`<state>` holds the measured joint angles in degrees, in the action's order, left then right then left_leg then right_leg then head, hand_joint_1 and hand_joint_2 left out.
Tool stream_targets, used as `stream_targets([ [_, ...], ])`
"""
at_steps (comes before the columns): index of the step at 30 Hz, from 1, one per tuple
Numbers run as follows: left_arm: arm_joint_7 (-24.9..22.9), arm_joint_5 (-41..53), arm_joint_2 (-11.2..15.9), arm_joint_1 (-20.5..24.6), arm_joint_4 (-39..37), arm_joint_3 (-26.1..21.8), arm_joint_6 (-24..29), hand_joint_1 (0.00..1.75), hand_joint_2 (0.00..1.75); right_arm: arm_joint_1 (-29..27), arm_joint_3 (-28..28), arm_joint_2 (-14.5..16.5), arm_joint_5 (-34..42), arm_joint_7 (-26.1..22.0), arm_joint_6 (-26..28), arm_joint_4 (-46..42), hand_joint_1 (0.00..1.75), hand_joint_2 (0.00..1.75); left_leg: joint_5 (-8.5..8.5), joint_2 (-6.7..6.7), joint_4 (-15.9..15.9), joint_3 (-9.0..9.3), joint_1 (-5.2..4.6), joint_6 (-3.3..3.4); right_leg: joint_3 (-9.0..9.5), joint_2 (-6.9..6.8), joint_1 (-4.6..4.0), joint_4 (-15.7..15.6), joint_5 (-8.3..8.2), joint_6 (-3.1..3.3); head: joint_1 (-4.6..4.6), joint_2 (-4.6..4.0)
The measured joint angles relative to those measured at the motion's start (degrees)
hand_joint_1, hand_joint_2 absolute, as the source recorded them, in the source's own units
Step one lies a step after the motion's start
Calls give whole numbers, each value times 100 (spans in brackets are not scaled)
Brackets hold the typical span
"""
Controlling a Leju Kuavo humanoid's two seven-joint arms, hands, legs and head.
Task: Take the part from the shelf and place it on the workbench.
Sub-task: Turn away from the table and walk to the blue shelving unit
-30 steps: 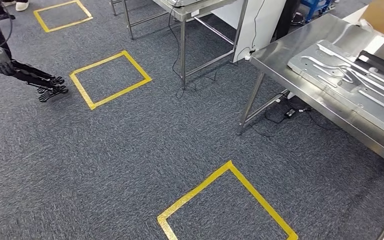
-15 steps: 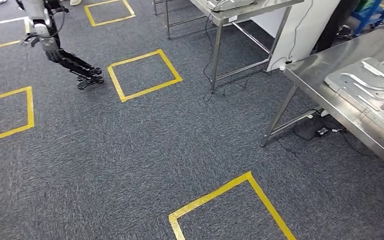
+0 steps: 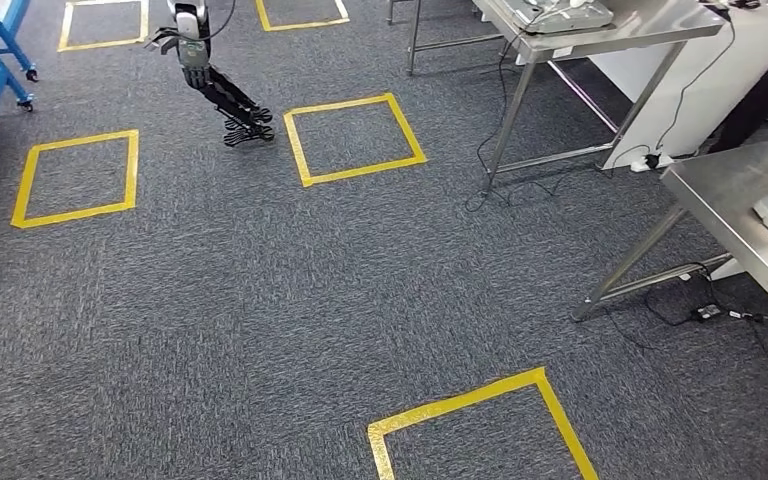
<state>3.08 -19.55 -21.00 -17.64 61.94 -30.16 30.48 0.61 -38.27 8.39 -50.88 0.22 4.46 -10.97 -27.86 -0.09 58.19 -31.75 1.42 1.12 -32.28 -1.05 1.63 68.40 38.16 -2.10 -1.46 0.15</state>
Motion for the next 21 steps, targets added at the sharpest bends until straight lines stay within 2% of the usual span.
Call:
stream_targets([
  [1, -1, 1, 0, 2, 0, 2, -1, 0, 0, -4, 0, 0, 0, 1, -1, 5, 0, 0, 2, -72, 1, -9, -24, 15, -191, 50, -19, 357, 123, 24, 0, 0],
  [2, -1, 1, 0, 2, 0, 3, -3, 0, 0, -7, 0, 0, 0, 1, -1, 7, 0, 0, 3, -149, 2, -9, -50, 27, -315, 71, -41, 557, 133, 57, 0, 0],
  [3, -2, 3, 0, 0, 0, 4, -8, 0, 0, -8, 0, 0, 0, 1, -2, 8, 0, 0, 2, -231, 2, 0, -72, 34, -339, 87, -67, 539, 18, 101, 0, 0],
  [4, -2, 10, 0, -2, 0, 3, -16, 0, 0, -10, 0, 0, 0, 0, -3, 9, 0, 0, 1, -318, 3, 18, -89, 38, -261, 126, -101, 301, -204, 155, 0, 0],
  [5, -2, 20, -1, -1, 0, 3, -28, 0, 0, -14, 0, -3, 0, 0, -3, 9, 0, 0, -1, -401, 1, 36, -99, 40, -118, 230, -141, -87, -472, 221, 0, 0],
  [6, -2, 30, -3, 3, 0, 3, -40, 0, 0, -20, 0, -13, 1, 0, -4, 9, 0, 0, -3, -475, 4, 47, -110, 37, 22, 384, -172, -460, -678, 290, 1, 0],
  [7, -2, 42, -4, 14, 0, 5, -54, 0, 0, -24, 0, -21, 1, -1, -4, 10, 0, 0, -3, -544, 7, 41, -110, 29, 132, 519, -195, -763, -809, 339, -2, 0],
  [8, -2, 50, -6, 24, 0, 7, -66, 0, 0, -25, 0, -30, 2, -3, -4, 10, 0, 0, 3, -606, 6, 23, -102, 13, 188, 614, -211, -930, -855, 370, -4, 0],
  [9, -2, 55, -7, 30, 0, 8, -77, 0, 0, -19, 0, -36, 2, -3, -4, 10, 0, 0, 15, -669, 0, 1, -92, -11, 204, 629, -216, -977, -840, 383, -7, 0],
  [10, -2, 61, -7, 30, 0, 9, -85, 0, 0, -8, 1, -35, 2, -3, -5, 10, 0, 0, 32, -740, -16, -21, -80, -42, 223, 571, -220, -1025, -849, 385, -10, 0],
  [11, -1, 69, -7, 24, 0, 7, -90, 0, 0, 1, 1, -34, 2, 0, -5, 10, 0, 0, 28, -719, -4, -35, -79, -65, 251, 491, -207, -1073, -871, 391, -9, 0],
  [13, 4, 86, -4, 23, 0, 1, -94, 0, 0, -12, 2, -34, 2, 5, -5, 10, 0, 0, -141, -462, 237, -153, -104, -104, 321, 322, -176, -1200, -919, 418, -8, 0],
  [14, 8, 94, -1, 34, 0, -2, -97, 0, 0, -26, 2, -34, 2, 6, -4, 10, 0, 0, -319, -272, 529, -288, -110, -120, 342, 225, -166, -1237, -930, 432, -6, 0],
  [15, 11, 97, 1, 47, 0, -4, -102, 0, 0, -41, 1, -34, 2, 6, -4, 10, 0, 0, -517, -149, 896, -472, -107, -147, 345, 133, -172, -1247, -926, 446, -5, 0],
  [16, 13, 98, 3, 57, 0, -4, -105, 0, 0, -46, 1, -34, 2, 6, -6, 11, 0, 0, -674, -89, 1250, -646, -94, -175, 342, 33, -176, -1245, -916, 453, -6, 0],
  [17, 14, 99, 4, 61, 0, -5, -108, 0, 0, -46, 1, -34, 2, 6, -7, 11, 0, 0, -736, -56, 1479, -754, -75, -204, 341, -62, -176, -1238, -904, 450, -6, 0],
  [18, 14, 99, 5, 60, 0, -7, -110, 0, 0, -44, 2, -33, 2, 6, -8, 11, 0, 0, -686, -33, 1503, -756, -56, -230, 344, -148, -171, -1228, -888, 438, -7, 0],
  [19, 14, 99, 5, 56, 0, -9, -110, 0, 0, -40, 2, -31, 2, 6, -9, 11, 0, 0, -531, 3, 1284, -631, -39, -253, 350, -224, -161, -1210, -867, 417, -7, 0],
  [21, 14, 101, 8, 57, -1, -14, -122, 0, 0, -33, 2, -30, 3, 7, -9, 11, 0, 0, -181, 203, 514, -203, -26, -267, 363, -357, -151, -1144, -803, 353, -6, 0],
])
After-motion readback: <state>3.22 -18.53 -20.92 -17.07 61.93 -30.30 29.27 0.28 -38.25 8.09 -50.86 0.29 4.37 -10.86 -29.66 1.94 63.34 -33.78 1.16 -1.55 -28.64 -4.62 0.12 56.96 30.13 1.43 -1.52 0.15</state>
